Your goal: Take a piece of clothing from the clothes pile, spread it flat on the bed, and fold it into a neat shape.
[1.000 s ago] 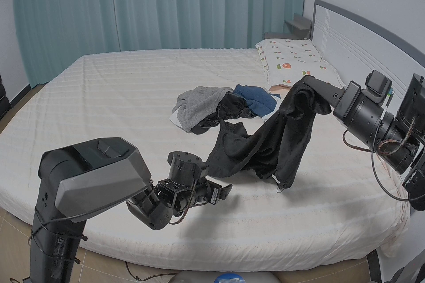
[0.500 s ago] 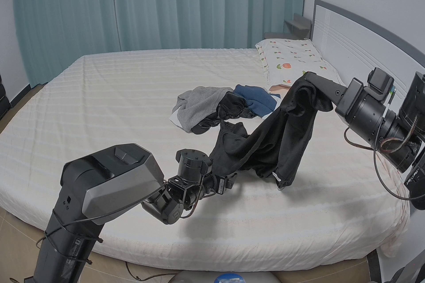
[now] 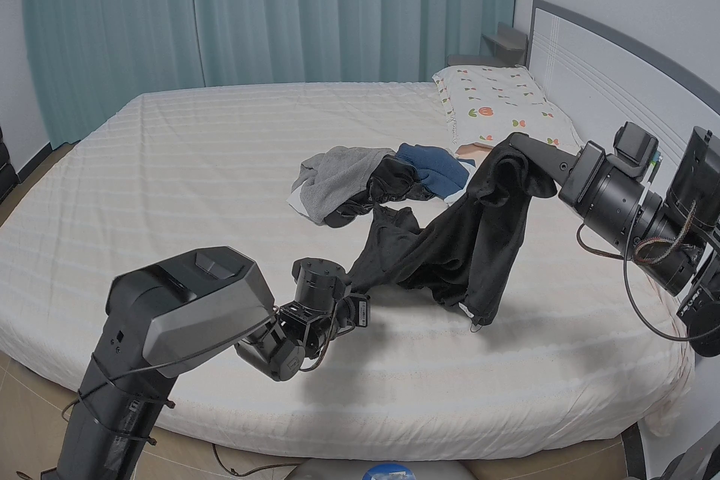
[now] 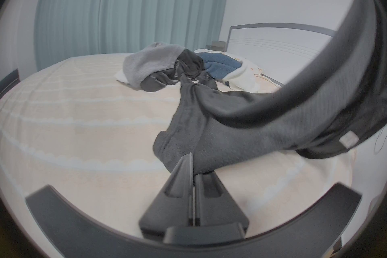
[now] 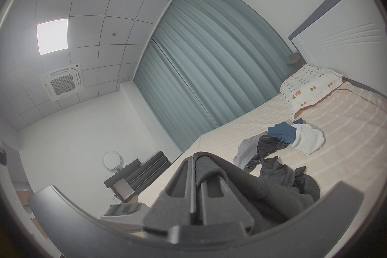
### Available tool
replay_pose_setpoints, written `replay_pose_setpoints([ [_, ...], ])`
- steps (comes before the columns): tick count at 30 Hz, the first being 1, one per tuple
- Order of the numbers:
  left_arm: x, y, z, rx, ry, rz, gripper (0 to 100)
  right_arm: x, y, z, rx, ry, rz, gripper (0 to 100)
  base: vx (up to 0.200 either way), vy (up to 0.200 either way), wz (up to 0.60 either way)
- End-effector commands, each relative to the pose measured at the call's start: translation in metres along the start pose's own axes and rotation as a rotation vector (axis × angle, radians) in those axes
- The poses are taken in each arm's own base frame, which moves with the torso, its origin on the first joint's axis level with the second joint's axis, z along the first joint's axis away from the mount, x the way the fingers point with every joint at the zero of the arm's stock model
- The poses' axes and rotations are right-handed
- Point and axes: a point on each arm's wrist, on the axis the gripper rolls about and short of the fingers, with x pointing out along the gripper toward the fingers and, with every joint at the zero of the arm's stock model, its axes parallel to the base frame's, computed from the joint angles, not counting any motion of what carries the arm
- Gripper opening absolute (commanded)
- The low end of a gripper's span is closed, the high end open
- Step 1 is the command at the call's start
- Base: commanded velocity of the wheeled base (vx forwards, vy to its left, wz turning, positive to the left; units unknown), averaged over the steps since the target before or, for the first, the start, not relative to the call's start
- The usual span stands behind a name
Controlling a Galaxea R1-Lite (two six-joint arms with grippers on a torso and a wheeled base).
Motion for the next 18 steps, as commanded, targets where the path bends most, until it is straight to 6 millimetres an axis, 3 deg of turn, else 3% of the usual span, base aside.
replay_pose_setpoints([
  [1,-0.053,0.001,0.052,-0.113,-0.068,0.006,0,0.016,-0.018,-0.021,0.007,0.073,-0.051,0,0.0,0.0,0.0],
  [9,-0.132,-0.006,0.134,-0.347,-0.161,-0.041,0,0.059,-0.044,-0.056,0.007,0.139,-0.104,0,0.0,0.0,0.0],
  [13,-0.158,-0.002,0.161,-0.407,-0.228,-0.062,0,0.078,-0.033,-0.03,-0.011,0.024,-0.062,0,0.0,0.0,0.0],
  [14,-0.17,0.0,0.171,-0.425,-0.261,-0.074,0,0.084,-0.027,-0.012,-0.017,-0.051,-0.045,0,0.0,0.0,0.0],
  [16,-0.179,0.001,0.176,-0.443,-0.282,-0.082,0,0.087,-0.023,0.0,-0.017,-0.098,-0.036,0,0.0,0.0,0.0],
  [18,-0.183,0.005,0.174,-0.474,-0.277,-0.078,0,0.085,-0.024,-0.002,-0.009,-0.091,-0.04,0,0.0,0.0,0.0],
])
